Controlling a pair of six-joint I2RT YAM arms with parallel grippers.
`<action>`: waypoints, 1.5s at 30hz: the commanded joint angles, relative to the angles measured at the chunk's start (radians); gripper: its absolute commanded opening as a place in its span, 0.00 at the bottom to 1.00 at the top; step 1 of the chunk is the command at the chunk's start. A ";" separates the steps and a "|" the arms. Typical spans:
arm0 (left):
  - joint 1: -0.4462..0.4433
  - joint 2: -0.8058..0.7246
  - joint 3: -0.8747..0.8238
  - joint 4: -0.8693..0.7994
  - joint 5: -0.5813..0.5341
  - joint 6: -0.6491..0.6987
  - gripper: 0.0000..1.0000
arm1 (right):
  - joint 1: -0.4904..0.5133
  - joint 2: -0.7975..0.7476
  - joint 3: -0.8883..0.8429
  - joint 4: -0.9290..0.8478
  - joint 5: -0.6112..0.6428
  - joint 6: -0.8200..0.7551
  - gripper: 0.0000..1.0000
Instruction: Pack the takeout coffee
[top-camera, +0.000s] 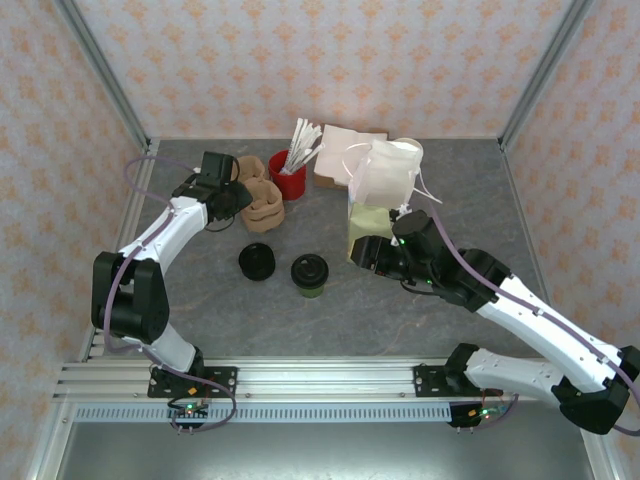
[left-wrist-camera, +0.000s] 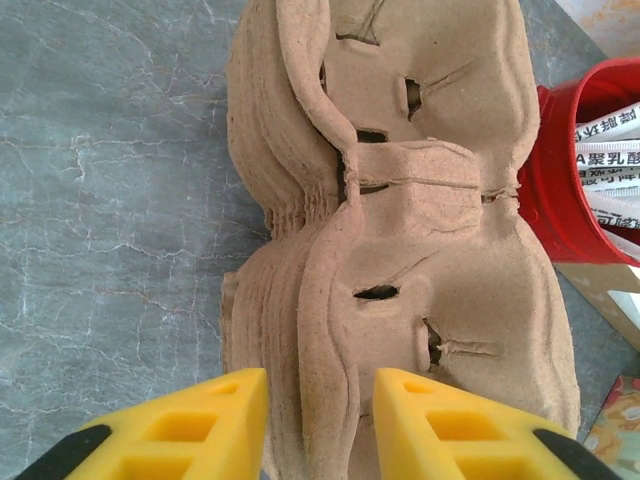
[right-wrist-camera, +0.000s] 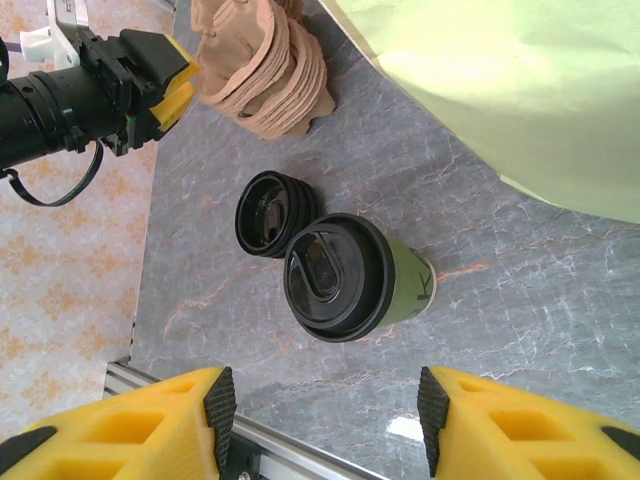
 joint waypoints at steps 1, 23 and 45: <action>0.005 0.014 0.035 0.025 0.013 -0.008 0.32 | -0.005 -0.017 0.022 -0.024 0.031 -0.017 0.53; 0.005 0.041 -0.001 0.111 0.071 -0.074 0.29 | -0.006 -0.024 0.012 -0.021 0.034 -0.011 0.53; 0.006 -0.034 0.113 0.072 0.085 -0.070 0.08 | -0.006 -0.033 0.033 -0.025 0.050 -0.022 0.53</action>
